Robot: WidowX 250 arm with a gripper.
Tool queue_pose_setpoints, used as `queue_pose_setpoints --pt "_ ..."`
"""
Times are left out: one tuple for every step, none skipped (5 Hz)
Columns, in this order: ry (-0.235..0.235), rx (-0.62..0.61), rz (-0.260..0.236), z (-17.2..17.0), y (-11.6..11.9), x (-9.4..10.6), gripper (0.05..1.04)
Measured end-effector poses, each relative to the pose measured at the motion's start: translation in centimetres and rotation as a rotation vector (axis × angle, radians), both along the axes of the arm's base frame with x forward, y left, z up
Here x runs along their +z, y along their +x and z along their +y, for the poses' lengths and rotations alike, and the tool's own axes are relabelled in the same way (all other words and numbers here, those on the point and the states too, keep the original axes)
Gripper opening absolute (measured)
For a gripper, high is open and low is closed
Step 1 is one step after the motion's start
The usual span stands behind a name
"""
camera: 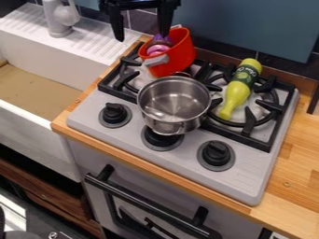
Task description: Move the cupcake to the silver pot
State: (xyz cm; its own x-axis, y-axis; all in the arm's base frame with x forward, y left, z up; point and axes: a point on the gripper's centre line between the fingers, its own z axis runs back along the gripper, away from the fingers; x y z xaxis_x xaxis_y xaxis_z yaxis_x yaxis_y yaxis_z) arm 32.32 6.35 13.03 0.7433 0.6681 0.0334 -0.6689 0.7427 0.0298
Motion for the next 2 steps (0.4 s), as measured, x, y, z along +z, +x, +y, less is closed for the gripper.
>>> queue_pose_setpoints --pt "-0.008 0.000 0.038 -0.06 -0.23 -1.15 0.999" --pt "0.001 -0.024 0.003 0.29 0.36 -1.34 0.999"
